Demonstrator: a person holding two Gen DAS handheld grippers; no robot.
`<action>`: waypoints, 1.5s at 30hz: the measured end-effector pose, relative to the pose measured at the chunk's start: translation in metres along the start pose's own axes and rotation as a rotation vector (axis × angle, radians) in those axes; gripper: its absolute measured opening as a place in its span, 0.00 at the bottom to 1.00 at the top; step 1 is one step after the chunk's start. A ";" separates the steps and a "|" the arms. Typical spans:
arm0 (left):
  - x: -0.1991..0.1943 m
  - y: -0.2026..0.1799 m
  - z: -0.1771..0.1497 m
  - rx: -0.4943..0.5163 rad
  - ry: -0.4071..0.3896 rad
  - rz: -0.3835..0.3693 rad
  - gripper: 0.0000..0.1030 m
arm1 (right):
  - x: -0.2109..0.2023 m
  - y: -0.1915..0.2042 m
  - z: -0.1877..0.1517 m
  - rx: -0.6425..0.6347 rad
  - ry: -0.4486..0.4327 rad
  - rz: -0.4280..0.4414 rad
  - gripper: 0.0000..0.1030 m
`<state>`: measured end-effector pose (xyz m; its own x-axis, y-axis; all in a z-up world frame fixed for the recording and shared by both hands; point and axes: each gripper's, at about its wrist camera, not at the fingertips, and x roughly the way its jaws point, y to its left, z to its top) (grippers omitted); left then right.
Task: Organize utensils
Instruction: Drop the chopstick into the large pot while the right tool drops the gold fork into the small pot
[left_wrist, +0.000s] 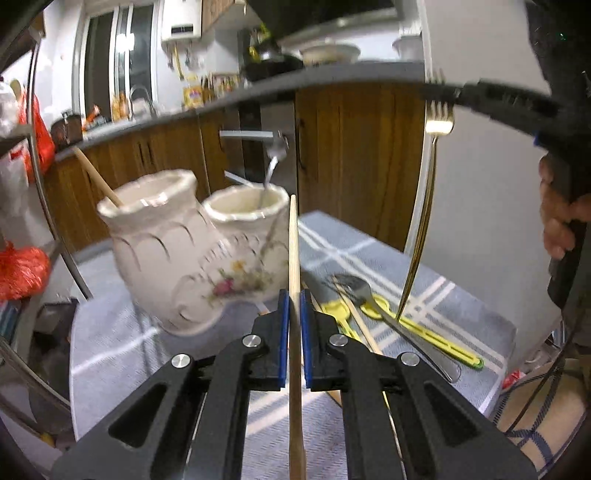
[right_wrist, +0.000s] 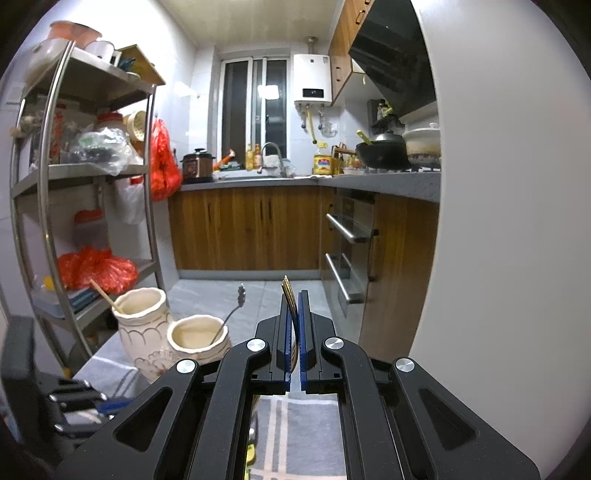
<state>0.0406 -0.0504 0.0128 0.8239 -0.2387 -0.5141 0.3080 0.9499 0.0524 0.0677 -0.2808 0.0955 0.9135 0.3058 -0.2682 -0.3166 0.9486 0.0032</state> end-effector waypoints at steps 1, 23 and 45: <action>-0.003 0.001 0.001 0.002 -0.019 0.005 0.06 | 0.000 0.002 0.000 -0.005 0.001 0.002 0.04; -0.087 0.089 0.091 -0.115 -0.394 0.043 0.06 | 0.026 0.066 0.059 -0.026 -0.078 0.088 0.04; 0.020 0.173 0.112 -0.349 -0.438 0.059 0.06 | 0.065 0.042 0.069 0.087 -0.196 -0.026 0.04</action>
<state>0.1639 0.0864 0.1077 0.9784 -0.1741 -0.1114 0.1412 0.9566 -0.2548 0.1316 -0.2156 0.1448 0.9560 0.2830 -0.0768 -0.2767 0.9573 0.0839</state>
